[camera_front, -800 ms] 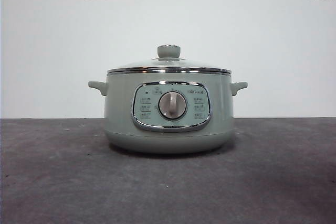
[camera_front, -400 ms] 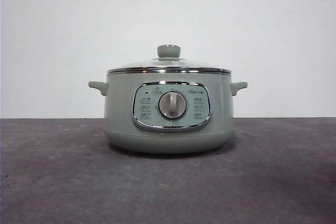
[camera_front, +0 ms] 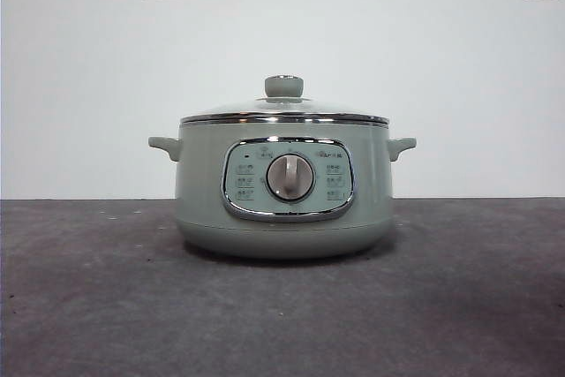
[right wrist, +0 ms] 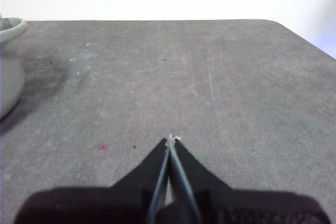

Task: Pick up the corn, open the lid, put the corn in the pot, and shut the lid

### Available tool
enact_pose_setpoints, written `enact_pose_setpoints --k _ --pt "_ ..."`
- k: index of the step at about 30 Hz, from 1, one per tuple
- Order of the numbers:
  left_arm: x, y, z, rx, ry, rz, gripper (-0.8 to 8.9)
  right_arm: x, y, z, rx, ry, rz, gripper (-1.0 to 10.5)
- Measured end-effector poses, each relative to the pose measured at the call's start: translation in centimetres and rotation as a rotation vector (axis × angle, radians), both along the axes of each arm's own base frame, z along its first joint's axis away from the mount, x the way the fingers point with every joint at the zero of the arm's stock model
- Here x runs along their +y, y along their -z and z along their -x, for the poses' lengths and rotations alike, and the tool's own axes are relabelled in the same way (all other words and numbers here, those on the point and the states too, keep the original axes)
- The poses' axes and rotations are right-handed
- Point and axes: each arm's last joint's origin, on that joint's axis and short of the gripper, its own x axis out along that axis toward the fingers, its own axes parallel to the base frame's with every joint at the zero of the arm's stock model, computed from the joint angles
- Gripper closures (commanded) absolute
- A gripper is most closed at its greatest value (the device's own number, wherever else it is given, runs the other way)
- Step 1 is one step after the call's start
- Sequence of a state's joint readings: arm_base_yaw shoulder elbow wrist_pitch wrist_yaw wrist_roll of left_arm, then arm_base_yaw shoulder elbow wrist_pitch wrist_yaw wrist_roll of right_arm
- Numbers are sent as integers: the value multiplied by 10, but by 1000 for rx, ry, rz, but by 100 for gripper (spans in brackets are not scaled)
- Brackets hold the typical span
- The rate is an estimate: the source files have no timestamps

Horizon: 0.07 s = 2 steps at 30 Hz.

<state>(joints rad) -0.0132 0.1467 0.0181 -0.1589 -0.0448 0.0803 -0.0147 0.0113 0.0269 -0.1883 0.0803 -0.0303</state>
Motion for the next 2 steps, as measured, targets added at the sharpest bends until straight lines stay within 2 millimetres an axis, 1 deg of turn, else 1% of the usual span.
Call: enact_pose_setpoints --k 2 --pt "0 0 0 0 0 0 816 0 0 0 0 0 0 946"
